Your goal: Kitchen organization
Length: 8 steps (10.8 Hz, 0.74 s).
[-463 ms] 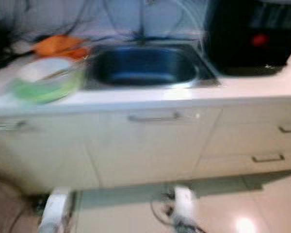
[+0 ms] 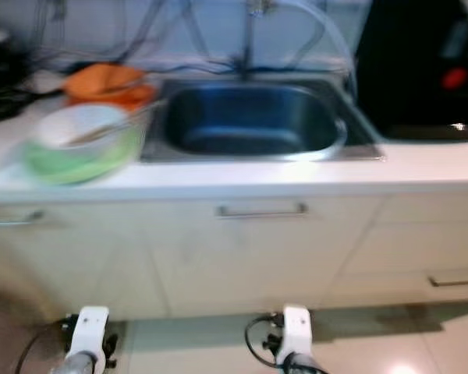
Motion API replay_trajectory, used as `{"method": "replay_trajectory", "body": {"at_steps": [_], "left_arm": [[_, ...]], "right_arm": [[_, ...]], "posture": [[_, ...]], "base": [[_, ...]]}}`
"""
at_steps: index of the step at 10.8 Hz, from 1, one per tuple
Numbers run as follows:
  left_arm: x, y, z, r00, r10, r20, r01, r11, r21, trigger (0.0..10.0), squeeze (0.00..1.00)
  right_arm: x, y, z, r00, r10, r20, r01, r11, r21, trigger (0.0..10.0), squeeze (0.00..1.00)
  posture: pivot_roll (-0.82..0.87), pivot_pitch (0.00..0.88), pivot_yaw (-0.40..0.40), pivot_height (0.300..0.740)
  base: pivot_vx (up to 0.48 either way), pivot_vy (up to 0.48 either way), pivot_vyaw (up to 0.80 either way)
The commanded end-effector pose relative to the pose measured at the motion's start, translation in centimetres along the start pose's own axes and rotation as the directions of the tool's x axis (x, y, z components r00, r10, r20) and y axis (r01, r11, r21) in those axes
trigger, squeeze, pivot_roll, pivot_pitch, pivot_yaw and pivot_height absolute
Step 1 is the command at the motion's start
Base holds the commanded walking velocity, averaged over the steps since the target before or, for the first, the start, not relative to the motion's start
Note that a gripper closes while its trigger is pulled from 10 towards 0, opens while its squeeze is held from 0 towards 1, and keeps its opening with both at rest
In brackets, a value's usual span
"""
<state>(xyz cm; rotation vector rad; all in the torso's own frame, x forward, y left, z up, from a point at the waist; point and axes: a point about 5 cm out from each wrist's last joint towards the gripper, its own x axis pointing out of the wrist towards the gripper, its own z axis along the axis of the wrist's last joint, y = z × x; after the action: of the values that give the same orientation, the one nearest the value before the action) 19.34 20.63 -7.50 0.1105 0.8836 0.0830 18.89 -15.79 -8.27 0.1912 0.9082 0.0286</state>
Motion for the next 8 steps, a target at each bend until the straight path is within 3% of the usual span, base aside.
{"method": "replay_trajectory", "body": {"at_steps": [1, 4, 6, 8], "left_arm": [[0.07, -0.72, 0.25, 1.000, -0.018, 0.005, 0.018, 1.000, -0.003, 10.0, 0.00], [0.08, -0.65, 0.31, 1.000, -0.016, 0.008, 0.016, 1.000, -0.005, 10.0, 0.00], [0.08, -0.64, 0.33, 1.000, -0.016, 0.008, 0.016, 1.000, -0.005, 10.0, 0.00], [0.08, -0.63, 0.32, 1.000, -0.016, 0.010, 0.017, 1.000, -0.011, 10.0, 0.00]], "right_arm": [[-0.15, -0.88, 0.02, 1.000, -0.030, 0.000, 0.030, 1.000, 0.009, 10.0, 0.00], [-0.13, -0.81, 0.10, 1.000, -0.026, 0.001, 0.026, 1.000, 0.003, 10.0, 0.00], [-0.12, -0.82, 0.14, 1.000, -0.027, 0.004, 0.027, 1.000, 0.001, 10.0, 0.00], [-0.13, -0.82, 0.11, 1.000, -0.027, 0.003, 0.027, 1.000, 0.008, 10.0, 0.00]], "posture": [[0.17, 0.002, -0.002, 0.740], [0.17, 0.002, -0.002, 0.740], [0.17, 0.000, -0.001, 0.740], [0.17, 0.001, -0.001, 0.740]], "base": [[0.356, 0.000, 0.00], [0.000, 0.000, 0.00], [0.000, 0.000, 0.50], [0.000, 0.000, 0.00]]}}
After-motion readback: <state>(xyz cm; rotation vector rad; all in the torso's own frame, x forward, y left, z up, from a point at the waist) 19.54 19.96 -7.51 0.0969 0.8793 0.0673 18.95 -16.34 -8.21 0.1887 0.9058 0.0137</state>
